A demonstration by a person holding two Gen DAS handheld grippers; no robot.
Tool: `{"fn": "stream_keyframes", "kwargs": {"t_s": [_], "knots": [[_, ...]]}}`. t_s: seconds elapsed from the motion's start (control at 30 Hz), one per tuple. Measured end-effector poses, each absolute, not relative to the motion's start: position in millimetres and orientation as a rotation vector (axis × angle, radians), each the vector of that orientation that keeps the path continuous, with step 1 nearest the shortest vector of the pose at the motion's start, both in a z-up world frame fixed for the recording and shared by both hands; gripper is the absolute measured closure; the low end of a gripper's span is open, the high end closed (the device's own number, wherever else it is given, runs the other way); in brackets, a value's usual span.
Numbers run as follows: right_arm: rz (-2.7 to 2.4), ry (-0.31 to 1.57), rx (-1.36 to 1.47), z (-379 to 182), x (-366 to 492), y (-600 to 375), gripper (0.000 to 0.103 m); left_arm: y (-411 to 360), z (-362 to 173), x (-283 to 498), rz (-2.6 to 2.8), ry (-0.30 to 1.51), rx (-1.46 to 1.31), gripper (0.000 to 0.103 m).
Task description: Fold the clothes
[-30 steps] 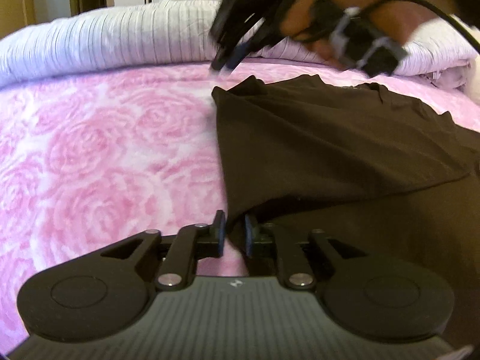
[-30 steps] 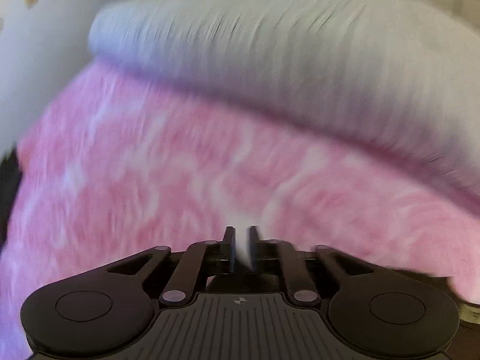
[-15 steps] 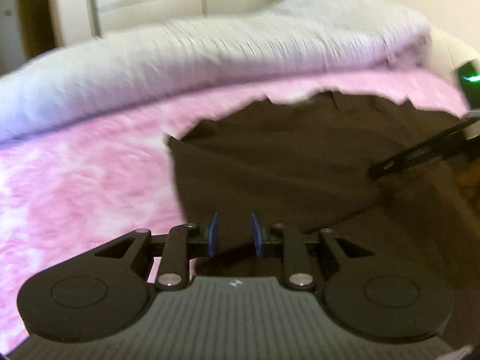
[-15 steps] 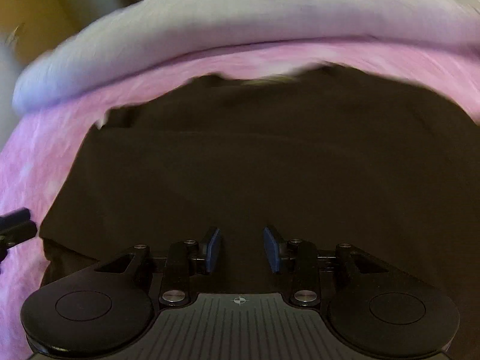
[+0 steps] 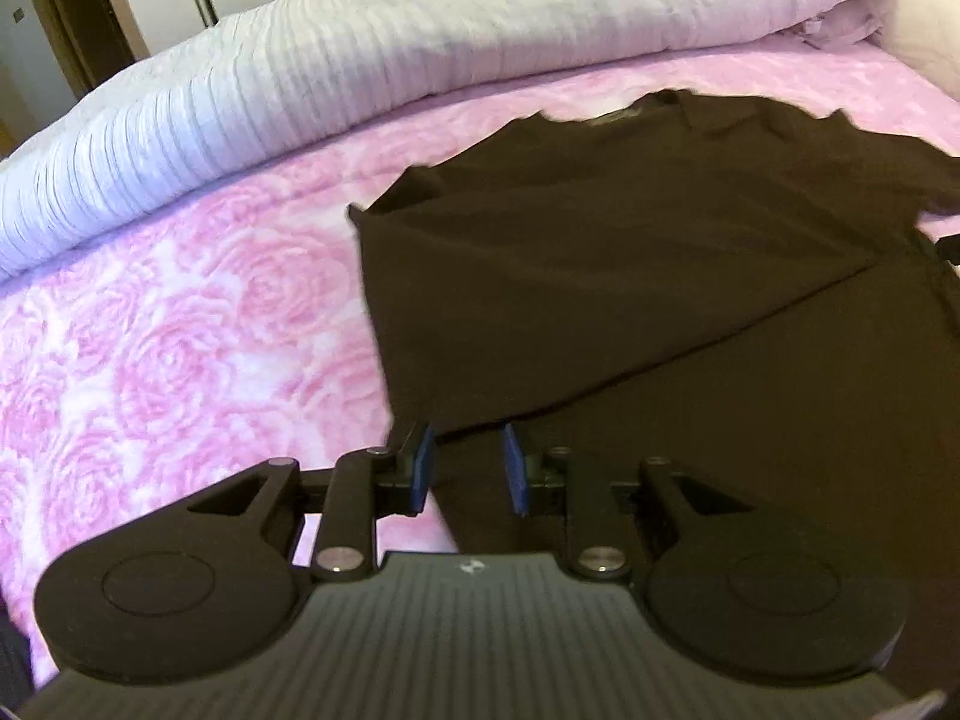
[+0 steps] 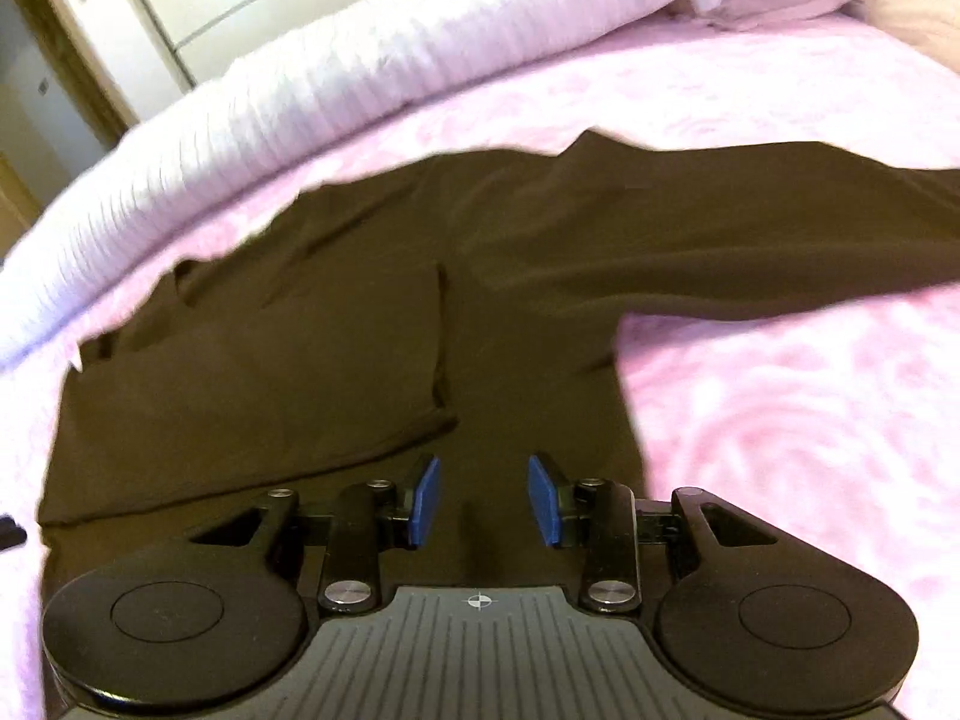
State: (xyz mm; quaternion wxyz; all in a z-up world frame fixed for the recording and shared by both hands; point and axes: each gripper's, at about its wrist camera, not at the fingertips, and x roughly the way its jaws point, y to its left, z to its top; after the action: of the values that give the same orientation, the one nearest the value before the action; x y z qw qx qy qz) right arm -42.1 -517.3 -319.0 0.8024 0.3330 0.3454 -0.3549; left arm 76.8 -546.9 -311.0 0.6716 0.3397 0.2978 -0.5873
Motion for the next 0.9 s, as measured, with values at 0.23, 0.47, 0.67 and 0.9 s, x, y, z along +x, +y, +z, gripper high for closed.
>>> {"fn": "stream_keyframes", "kwargs": {"t_s": [0.23,0.47,0.67,0.9], "knots": [[-0.932,0.679,0.784,-278.2,-115.1,-504.8,0.066,-536.0,-282.9,29.6,-1.446,0.612,0.781,0.078],[-1.037,0.666,0.745,-234.9,-181.7,-506.4,0.065,-535.1,-271.2,-18.0,-1.521,0.617,0.764,0.078],[-1.084,0.623,0.754,-218.0,-241.4,-559.5,0.065,-571.2,-259.9,-58.9,-1.543,0.587,0.787,0.078],[-1.123,0.567,0.798,-250.0,-284.0,-692.6,0.046,-636.2,-265.6,-90.5,-1.434,0.625,0.829,0.059]]}}
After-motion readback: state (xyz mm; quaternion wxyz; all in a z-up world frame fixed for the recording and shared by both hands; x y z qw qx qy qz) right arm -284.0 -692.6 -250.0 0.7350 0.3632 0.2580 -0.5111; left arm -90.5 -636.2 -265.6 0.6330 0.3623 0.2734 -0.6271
